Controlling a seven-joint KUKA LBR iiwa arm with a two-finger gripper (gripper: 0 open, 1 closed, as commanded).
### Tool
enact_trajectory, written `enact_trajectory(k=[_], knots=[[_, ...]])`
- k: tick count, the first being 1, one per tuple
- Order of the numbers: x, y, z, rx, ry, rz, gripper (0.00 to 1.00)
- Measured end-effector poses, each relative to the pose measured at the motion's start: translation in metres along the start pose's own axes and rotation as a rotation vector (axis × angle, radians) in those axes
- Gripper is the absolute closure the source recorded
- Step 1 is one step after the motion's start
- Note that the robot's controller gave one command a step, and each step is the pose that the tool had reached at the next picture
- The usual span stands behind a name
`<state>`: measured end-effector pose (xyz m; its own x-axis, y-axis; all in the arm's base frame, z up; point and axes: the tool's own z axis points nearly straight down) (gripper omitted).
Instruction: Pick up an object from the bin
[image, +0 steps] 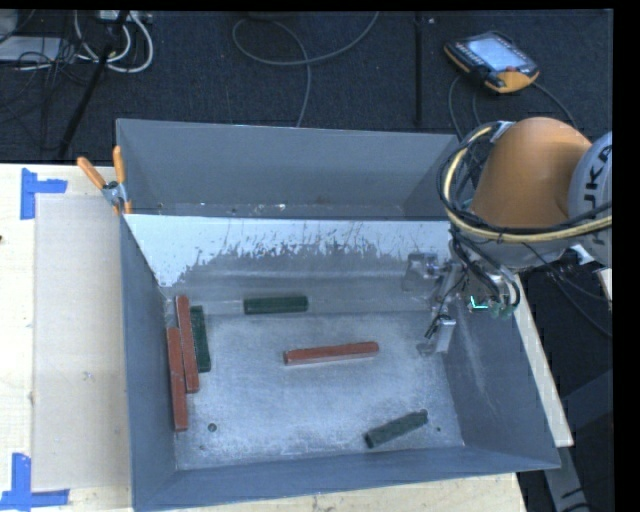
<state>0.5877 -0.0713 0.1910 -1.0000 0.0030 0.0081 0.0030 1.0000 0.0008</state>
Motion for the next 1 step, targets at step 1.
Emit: enact_trajectory(k=[1], knots=[[-0.0016, 0.0003, -0.0047, 0.001, -0.008, -0.002, 0.00]])
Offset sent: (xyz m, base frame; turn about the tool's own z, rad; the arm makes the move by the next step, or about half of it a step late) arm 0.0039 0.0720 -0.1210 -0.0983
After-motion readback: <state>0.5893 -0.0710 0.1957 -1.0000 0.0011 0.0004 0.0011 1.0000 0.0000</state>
